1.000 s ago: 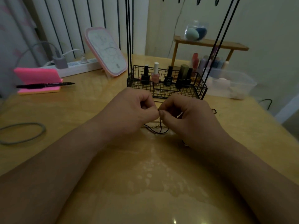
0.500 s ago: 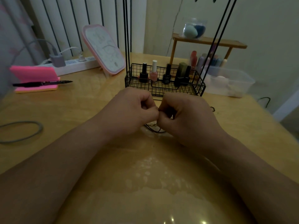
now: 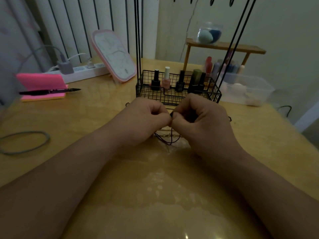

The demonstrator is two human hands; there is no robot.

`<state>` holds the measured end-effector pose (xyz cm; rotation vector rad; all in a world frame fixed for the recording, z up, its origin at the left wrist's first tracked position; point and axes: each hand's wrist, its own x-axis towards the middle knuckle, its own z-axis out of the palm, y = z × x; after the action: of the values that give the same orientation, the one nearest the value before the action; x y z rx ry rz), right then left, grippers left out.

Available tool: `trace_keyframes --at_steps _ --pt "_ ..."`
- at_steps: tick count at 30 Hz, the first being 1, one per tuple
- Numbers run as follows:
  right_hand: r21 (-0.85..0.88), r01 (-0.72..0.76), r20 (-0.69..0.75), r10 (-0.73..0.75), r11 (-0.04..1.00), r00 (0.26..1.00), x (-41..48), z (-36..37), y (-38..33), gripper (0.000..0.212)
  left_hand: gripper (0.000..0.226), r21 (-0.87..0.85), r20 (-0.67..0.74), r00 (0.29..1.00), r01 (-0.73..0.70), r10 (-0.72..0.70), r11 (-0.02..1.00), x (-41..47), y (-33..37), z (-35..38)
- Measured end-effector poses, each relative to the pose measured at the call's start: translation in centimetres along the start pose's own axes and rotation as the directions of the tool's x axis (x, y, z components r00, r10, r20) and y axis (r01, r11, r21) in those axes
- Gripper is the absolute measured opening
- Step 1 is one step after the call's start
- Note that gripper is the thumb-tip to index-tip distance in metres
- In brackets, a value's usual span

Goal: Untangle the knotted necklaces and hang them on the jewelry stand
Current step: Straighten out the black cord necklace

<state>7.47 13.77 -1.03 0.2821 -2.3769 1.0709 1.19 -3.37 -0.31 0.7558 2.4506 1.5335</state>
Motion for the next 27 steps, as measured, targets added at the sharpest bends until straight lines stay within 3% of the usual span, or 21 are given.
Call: trace_keyframes --at_steps 6,24,27 --pt "0.110 -0.082 0.005 0.082 0.990 0.997 0.30 -0.67 0.97 0.008 0.006 -0.022 -0.091 0.994 -0.060 0.058 0.998 0.36 -0.19 -0.82" --pt "0.129 -0.086 0.045 0.081 0.988 0.996 0.39 -0.60 0.99 0.007 0.016 -0.141 0.052 0.998 -0.029 0.037 0.990 0.24 -0.25 -1.00" --pt "0.008 -0.045 0.076 0.044 0.999 0.996 0.25 -0.57 0.96 0.005 0.015 -0.076 0.035 0.997 -0.059 0.062 0.995 0.25 -0.34 -0.85"
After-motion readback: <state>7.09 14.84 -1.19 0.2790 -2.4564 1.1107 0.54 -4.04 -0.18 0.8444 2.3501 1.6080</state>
